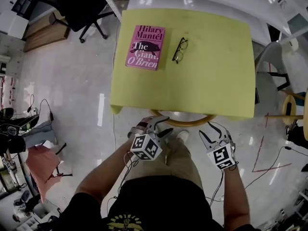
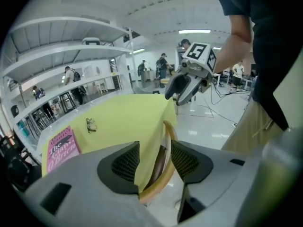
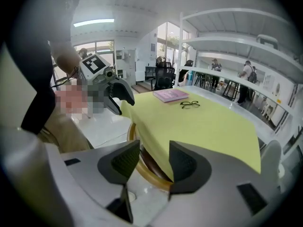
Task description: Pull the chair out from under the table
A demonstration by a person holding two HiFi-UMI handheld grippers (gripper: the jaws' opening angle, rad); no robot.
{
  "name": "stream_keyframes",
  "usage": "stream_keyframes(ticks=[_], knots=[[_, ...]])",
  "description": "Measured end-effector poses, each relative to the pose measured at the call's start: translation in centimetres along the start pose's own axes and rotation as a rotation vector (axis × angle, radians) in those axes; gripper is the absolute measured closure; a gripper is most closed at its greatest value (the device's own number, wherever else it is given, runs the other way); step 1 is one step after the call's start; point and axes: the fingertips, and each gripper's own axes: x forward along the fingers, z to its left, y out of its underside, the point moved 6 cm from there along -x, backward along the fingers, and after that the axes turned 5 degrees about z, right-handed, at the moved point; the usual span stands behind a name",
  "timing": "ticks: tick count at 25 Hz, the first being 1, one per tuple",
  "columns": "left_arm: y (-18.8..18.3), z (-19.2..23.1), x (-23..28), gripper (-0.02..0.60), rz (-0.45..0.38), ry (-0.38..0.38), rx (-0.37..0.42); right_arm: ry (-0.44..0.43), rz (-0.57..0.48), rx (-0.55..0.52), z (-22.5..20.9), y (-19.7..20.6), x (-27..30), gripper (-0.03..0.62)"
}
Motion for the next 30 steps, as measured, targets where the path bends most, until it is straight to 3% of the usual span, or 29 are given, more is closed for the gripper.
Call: stream_keyframes(ticks=[5, 14, 25, 30], knots=[[2.5, -1.2, 2.5, 0.382, 0.088, 0.077, 0.04, -0.065, 0.104, -0.047, 0.0, 1.7, 2.9, 0.401], [5.7, -2.1, 6.6, 0.382, 0.191, 0.112, 0.14, -0.22, 0.288, -0.225, 1.9, 5.8, 8.4, 0.388], [7.6, -3.5, 10.2, 0.382, 0.261, 0.142, 0.177, -0.296, 0.383, -0.313, 2.0, 8.5, 12.2, 0.388], [8.8, -3.4, 12.3, 0.382, 0.324, 0.151, 0.182, -0.307, 0.462, -0.413, 2.0, 10.2, 14.0, 0.388]])
